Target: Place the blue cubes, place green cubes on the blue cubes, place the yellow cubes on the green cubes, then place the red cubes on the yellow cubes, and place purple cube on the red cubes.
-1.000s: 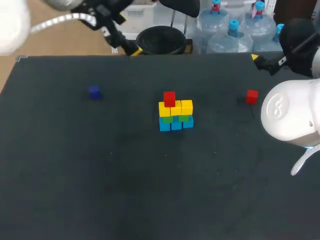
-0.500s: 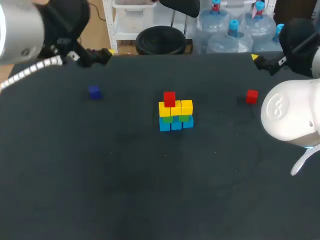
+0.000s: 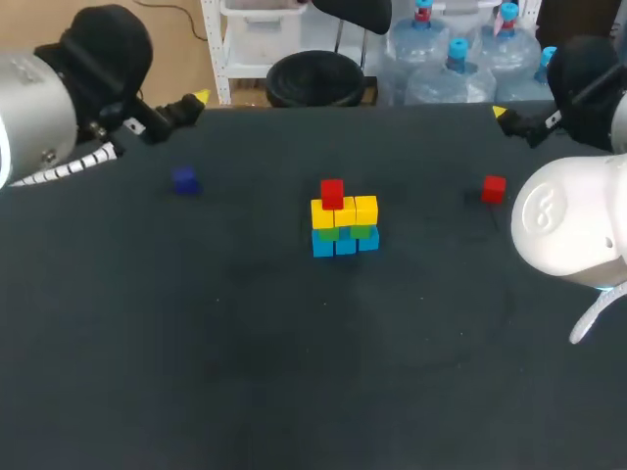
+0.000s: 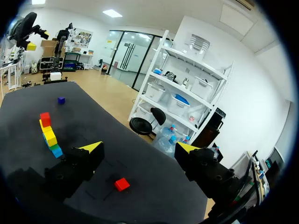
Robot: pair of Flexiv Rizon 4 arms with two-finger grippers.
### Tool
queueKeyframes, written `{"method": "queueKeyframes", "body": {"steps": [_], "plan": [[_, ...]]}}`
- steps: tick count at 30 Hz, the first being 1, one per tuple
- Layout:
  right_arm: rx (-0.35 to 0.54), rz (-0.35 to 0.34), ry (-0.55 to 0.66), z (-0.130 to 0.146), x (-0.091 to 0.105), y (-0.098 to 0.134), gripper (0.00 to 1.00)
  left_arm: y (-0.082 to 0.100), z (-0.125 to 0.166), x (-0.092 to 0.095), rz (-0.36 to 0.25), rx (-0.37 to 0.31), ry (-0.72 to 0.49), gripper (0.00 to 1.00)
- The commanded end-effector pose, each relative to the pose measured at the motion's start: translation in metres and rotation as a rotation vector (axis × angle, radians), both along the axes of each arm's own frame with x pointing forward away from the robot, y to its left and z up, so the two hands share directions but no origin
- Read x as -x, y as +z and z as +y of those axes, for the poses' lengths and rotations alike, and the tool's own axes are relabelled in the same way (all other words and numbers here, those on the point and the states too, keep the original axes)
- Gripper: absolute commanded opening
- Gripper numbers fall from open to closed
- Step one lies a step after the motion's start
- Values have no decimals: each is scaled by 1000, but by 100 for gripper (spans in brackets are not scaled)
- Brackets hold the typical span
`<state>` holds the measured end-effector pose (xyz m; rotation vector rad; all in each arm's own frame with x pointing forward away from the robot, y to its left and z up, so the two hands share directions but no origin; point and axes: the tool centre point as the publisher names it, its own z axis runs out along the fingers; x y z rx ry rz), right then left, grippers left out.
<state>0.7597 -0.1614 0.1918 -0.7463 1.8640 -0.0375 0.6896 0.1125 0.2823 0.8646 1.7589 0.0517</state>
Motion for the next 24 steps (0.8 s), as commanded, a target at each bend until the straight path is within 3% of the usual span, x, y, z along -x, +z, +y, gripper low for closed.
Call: {"method": "queueKeyframes", "body": {"steps": [1,14,17,19,24], "plan": [[-2,0,2,-1,0,0,100,-9,-12,-2,48,12,-68,100],[-2,0,2,-1,0,0,100,-9,-12,-2,48,12,-68,100],[124,-20,42,10,-3,-3,100,-9,-12,-2,48,12,-68,100],[215,-1,43,10,-8,-14,100,-9,-12,-2,48,12,-68,100],[350,74,70,-3,-16,-34,100,-9,-12,-2,48,12,-68,100]]}}
